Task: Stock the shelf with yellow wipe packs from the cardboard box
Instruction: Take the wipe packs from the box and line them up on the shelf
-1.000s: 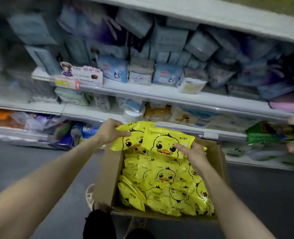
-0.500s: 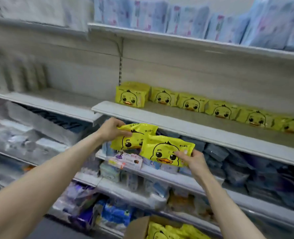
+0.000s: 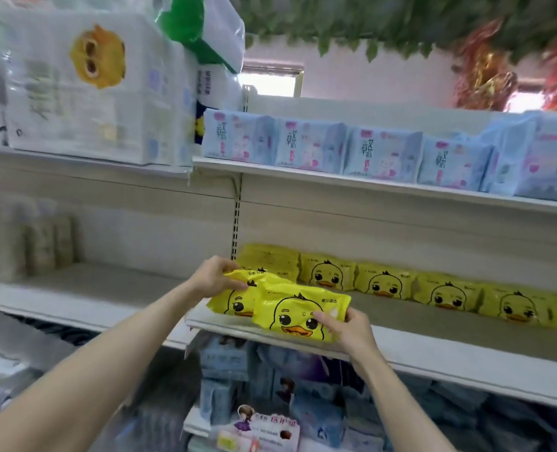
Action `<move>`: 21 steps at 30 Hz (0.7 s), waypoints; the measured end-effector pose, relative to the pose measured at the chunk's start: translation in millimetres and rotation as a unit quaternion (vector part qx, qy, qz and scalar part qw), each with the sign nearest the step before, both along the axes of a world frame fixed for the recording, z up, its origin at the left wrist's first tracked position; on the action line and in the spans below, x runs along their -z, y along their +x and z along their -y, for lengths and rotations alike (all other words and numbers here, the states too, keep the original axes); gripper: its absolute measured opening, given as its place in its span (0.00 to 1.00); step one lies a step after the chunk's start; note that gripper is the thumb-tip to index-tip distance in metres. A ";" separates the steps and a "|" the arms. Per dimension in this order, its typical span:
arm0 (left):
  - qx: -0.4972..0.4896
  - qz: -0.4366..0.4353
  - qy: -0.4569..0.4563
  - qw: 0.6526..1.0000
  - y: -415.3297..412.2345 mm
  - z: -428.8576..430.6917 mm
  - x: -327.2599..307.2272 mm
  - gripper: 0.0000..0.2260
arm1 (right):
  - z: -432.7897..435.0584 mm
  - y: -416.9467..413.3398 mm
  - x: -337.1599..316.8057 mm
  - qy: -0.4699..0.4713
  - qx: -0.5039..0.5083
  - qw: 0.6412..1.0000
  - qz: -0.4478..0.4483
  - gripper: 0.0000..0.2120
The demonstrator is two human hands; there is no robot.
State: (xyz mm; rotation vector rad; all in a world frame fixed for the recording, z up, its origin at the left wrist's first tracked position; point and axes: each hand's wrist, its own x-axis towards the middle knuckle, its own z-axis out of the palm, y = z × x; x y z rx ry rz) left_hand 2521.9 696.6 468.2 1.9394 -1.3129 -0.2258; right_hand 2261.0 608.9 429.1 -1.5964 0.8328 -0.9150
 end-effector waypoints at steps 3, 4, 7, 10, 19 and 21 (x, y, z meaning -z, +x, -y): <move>0.024 -0.007 0.008 1.000 22.3 22.6 8.4 0.14 | 12.5 19.0 2.0 0.006 0.018 1.000 -0.010 0.08; 0.032 -0.008 0.010 0.999 26.6 29.2 10.3 0.12 | 16.2 23.3 2.2 0.007 0.026 1.000 -0.013 0.08; 0.049 -0.008 0.009 0.999 35.6 47.0 17.6 0.10 | 25.1 30.9 2.6 0.010 0.041 0.999 -0.022 0.09; 0.038 -0.022 0.008 0.999 47.3 61.1 29.1 0.16 | 32.3 38.5 4.9 0.015 0.052 0.998 -0.030 0.12; 0.012 -0.028 -0.058 0.998 58.0 74.7 44.9 0.20 | 33.6 58.6 14.3 0.007 0.049 0.999 -0.018 0.07; 0.012 -0.030 -0.066 0.997 61.9 73.5 47.4 0.19 | 33.4 61.9 15.8 0.006 0.049 0.999 -0.014 0.06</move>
